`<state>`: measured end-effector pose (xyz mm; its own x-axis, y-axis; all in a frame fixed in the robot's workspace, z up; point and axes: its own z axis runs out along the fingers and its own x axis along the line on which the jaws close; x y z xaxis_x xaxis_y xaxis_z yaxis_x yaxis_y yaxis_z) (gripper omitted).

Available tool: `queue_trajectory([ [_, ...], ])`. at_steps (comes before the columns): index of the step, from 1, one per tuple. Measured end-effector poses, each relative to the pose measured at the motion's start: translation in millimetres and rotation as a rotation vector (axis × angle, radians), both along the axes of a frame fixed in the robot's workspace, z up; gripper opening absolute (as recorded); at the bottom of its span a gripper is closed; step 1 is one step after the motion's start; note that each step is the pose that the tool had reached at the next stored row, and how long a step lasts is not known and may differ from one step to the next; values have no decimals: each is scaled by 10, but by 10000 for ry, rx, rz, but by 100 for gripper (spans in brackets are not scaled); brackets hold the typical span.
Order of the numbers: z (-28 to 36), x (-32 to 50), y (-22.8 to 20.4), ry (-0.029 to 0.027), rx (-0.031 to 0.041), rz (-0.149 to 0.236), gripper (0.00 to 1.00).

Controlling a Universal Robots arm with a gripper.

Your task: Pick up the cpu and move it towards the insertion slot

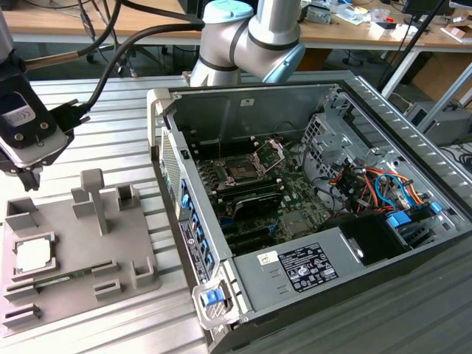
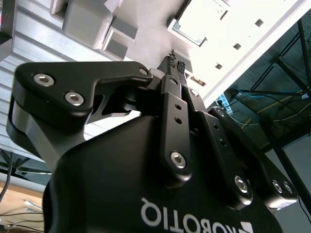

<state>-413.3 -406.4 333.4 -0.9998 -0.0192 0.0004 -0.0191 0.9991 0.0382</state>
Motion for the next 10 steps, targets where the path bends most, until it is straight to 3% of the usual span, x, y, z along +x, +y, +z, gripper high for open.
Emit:
queue_trajectory([
  [10, -6, -23, 0, 0, 0, 0, 11],
])
